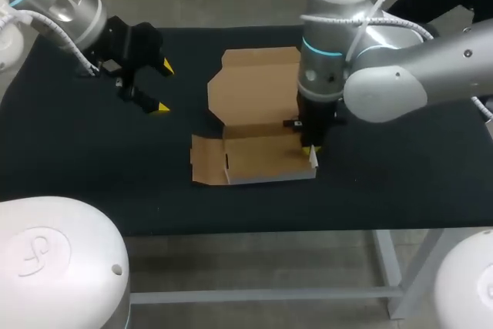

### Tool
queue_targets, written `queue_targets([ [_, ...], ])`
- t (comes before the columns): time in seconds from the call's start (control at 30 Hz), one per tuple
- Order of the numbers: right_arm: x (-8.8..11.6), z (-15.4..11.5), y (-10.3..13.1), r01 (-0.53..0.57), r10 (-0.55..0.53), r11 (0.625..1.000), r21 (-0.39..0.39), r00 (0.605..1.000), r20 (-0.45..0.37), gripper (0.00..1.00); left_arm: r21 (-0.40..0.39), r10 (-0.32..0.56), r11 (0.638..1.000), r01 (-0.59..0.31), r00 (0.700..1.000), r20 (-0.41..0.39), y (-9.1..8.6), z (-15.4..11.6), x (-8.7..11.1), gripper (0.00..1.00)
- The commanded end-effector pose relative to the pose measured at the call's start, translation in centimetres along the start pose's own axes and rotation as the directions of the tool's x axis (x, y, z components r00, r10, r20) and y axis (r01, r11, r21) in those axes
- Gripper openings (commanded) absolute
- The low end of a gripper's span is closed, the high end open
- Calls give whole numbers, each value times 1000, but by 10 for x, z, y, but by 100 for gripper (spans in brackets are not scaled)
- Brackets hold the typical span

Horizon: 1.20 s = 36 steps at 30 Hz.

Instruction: Assemble the packaging by folding the flat box into shape, placing the metal phone stand inside, and closing the box properly

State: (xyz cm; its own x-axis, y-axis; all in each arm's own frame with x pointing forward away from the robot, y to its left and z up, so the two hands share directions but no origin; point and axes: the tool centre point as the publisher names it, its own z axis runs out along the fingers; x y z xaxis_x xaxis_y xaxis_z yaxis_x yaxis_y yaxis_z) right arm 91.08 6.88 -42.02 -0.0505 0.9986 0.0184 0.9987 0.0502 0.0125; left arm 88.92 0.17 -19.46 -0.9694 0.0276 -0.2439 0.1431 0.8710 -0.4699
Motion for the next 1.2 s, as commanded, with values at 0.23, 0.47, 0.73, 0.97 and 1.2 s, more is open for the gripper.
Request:
queue_targets([
  [0.23,1,0,2,-6,6,1000,8,1000,7,0,-6,-1,1000,1,1000,-2,-1,-1,0,100],
  [0.47,1,0,2,-6,6,1000,8,1000,7,0,-6,-1,1000,1,1000,-2,-1,-1,0,100],
  [0.73,1,0,2,-6,6,1000,8,1000,7,0,-6,-1,1000,1,1000,-2,-1,-1,0,100],
  [0.97,1,0,2,-6,6,1000,8,1000,7,0,43,-385,920,390,918,-97,0,3,-8,100],
  [1.2,1,0,2,-6,6,1000,8,1000,7,0,-20,-815,577,816,574,-76,-10,-2,14,100],
])
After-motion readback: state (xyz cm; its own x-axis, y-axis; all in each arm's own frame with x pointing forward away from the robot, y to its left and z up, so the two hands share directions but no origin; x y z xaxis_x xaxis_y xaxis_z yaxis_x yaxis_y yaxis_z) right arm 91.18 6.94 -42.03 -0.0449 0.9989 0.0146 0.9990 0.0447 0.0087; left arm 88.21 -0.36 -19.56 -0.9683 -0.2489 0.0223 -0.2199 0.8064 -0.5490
